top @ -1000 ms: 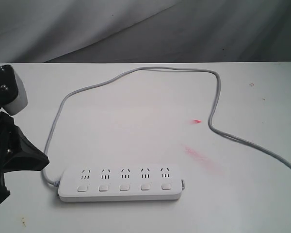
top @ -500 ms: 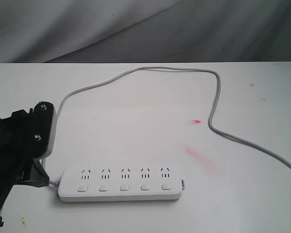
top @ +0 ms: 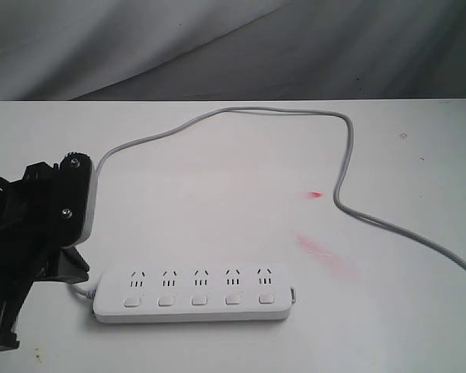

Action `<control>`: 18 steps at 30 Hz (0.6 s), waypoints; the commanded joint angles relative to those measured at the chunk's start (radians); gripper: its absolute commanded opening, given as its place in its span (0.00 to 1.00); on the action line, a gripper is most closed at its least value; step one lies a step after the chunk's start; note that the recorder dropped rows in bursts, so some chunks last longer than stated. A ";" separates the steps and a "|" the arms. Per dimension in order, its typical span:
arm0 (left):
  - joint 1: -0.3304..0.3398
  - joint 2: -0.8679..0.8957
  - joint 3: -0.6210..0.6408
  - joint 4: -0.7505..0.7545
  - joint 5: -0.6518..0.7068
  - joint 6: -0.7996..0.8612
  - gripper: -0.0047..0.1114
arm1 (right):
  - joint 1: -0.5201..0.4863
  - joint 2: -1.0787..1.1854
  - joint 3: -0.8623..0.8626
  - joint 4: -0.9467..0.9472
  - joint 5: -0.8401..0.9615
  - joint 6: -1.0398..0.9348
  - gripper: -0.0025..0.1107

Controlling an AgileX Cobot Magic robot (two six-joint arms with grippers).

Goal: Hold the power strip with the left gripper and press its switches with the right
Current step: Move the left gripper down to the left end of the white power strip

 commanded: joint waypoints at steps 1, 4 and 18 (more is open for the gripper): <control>0.024 0.002 0.043 -0.036 -0.026 0.009 0.26 | -0.006 -0.003 0.001 -0.004 -0.001 0.001 0.02; 0.034 0.002 0.088 -0.061 -0.045 0.045 0.48 | -0.006 -0.003 0.001 -0.004 -0.001 0.001 0.02; 0.034 0.002 0.169 -0.248 -0.263 0.189 0.77 | -0.006 -0.003 0.001 -0.004 -0.001 0.004 0.02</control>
